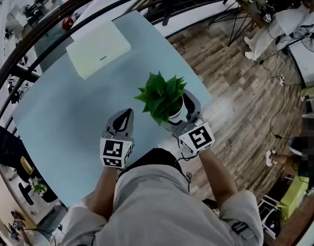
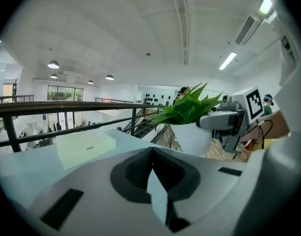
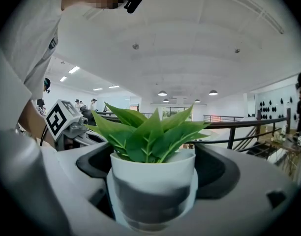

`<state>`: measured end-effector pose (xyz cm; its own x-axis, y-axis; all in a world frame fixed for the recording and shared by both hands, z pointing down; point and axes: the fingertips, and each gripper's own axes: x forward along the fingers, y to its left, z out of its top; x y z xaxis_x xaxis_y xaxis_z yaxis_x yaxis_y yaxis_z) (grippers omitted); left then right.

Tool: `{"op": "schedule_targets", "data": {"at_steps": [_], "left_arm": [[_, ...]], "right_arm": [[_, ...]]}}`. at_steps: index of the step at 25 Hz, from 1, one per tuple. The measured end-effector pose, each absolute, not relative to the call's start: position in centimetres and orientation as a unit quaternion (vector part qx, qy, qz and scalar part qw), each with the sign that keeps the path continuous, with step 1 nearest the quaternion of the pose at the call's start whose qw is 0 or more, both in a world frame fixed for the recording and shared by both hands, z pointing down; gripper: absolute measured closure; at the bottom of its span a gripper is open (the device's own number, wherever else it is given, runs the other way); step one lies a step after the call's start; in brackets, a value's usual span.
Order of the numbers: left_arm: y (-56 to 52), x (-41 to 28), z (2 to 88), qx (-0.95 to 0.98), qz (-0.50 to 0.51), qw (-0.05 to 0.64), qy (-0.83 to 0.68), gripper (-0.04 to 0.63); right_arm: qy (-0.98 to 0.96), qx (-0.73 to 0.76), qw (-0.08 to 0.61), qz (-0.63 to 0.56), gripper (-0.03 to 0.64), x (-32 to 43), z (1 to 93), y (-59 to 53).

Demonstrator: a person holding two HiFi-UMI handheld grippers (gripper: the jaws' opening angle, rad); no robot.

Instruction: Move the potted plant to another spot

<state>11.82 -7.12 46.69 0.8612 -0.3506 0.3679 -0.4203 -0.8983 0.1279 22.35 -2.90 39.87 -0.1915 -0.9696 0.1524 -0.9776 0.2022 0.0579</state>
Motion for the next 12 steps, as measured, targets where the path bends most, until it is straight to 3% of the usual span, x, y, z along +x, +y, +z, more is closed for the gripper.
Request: {"op": "schedule_targets", "data": {"at_steps": [12], "left_arm": [[-11.2,11.8,50.4,0.930,0.190,0.146,-0.280,0.583]], "right_arm": [[-0.829,0.547,0.100,0.055,0.103,23.5,44.0,-9.7]]}}
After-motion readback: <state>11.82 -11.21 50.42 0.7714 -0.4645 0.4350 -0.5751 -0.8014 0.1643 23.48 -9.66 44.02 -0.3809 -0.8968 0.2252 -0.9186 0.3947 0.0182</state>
